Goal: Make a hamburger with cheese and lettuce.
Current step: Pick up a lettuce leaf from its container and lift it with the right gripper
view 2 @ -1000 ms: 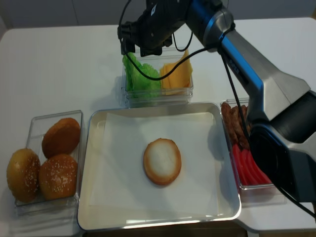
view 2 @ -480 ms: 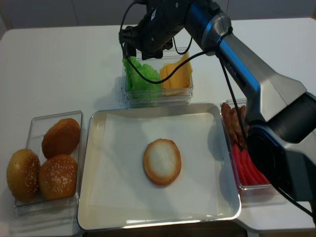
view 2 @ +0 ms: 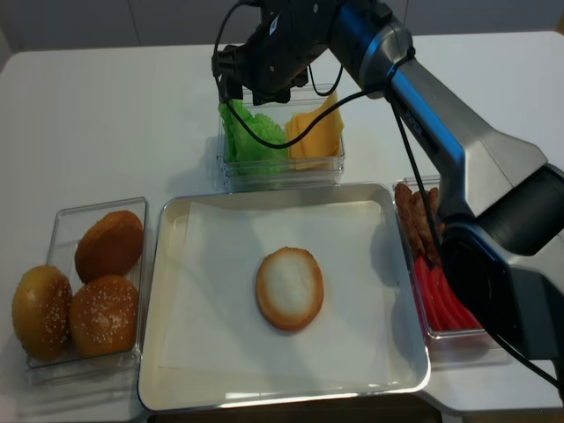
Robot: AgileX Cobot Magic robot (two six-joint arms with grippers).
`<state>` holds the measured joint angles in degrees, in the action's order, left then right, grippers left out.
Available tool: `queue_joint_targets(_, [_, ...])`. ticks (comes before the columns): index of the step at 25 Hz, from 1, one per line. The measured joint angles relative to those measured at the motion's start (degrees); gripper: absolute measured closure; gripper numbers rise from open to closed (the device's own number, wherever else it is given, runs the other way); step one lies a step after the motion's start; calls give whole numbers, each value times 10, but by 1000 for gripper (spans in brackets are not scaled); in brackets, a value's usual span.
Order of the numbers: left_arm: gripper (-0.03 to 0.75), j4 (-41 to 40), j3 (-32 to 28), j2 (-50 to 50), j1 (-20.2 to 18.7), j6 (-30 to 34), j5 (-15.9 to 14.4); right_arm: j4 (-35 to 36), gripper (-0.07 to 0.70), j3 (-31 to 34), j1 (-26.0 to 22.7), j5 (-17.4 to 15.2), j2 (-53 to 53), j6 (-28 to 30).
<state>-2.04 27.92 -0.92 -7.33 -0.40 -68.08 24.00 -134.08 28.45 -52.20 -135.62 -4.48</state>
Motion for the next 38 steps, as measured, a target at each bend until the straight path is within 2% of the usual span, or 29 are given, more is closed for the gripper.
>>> queue_joint_targets(11, [363,0,0,0,0,0,0,1,251,0,0,0,-1,0])
queue_joint_targets(19, [363,0,0,0,0,0,0,11,307,0,0,0,-11,1])
queue_joint_targets(24, [363,0,0,0,0,0,0,12,378,0,0,0,-11,1])
queue_joint_targets(32, [363,0,0,0,0,0,0,12,409,0,0,0,-11,1])
queue_joint_targets(38, [363,0,0,0,0,0,0,12,500,0,0,0,-11,1])
